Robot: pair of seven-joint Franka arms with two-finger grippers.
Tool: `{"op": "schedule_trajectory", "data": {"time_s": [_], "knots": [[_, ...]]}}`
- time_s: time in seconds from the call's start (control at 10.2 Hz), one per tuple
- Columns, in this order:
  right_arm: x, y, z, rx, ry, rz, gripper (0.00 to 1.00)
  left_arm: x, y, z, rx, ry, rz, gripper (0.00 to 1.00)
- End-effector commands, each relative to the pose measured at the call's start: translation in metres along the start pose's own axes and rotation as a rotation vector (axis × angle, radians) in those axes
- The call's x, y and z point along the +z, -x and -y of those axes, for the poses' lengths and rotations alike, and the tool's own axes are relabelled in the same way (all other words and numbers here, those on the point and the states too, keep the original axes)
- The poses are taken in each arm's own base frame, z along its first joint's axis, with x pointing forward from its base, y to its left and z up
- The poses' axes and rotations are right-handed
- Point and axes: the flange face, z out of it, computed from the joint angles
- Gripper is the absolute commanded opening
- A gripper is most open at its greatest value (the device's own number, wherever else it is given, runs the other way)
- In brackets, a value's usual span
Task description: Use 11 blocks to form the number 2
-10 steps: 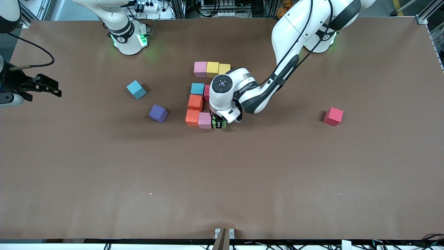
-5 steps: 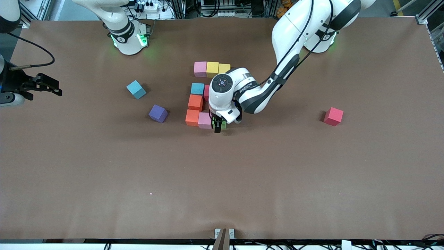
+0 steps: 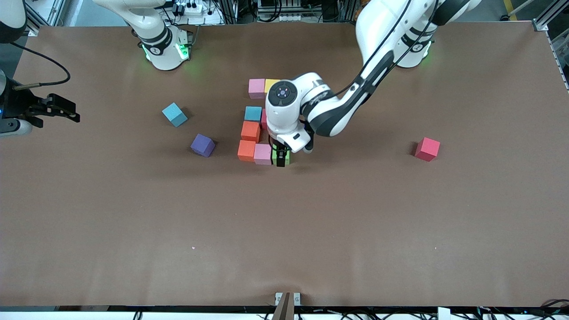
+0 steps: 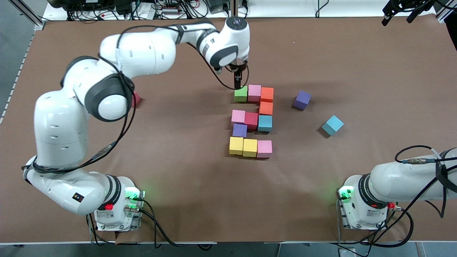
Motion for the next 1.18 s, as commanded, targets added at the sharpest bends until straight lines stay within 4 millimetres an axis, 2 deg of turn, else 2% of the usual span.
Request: {"op": "schedule_trajectory", "data": {"time_s": [0.0,0.2,0.3,0.39,0.59,0.69,0.89,1.08], "knots": [[-0.001,0.004,-0.002,0.008,0.007,0.006,1.0,-0.041,-0.051,-0.028,0.038,0.007,-0.06,1.0],[-0.002,0.003,-0.001,0.009,0.0,0.003,1.0,-0.068,-0.103,-0.063,0.074,0.033,-0.075,1.0],[-0.003,0.002,-0.002,0.007,0.001,-0.002,1.0,-0.069,-0.129,-0.079,0.086,0.033,-0.085,1.0],[-0.002,0.003,-0.001,0.006,0.0,0.001,1.0,-0.08,-0.144,-0.087,0.126,0.043,-0.092,1.0],[-0.002,0.003,-0.001,0.007,0.0,0.003,1.0,-0.11,-0.201,-0.104,0.159,0.019,-0.125,1.0],[-0.002,0.003,-0.001,0.006,0.0,0.003,1.0,-0.126,-0.225,-0.106,0.194,-0.001,-0.138,1.0],[-0.001,0.003,-0.002,-0.008,0.0,0.003,1.0,-0.128,-0.254,-0.101,0.285,-0.122,-0.132,1.0],[-0.001,0.002,-0.001,-0.011,-0.002,0.001,1.0,-0.136,-0.272,-0.076,0.42,-0.194,-0.065,1.0]]}}
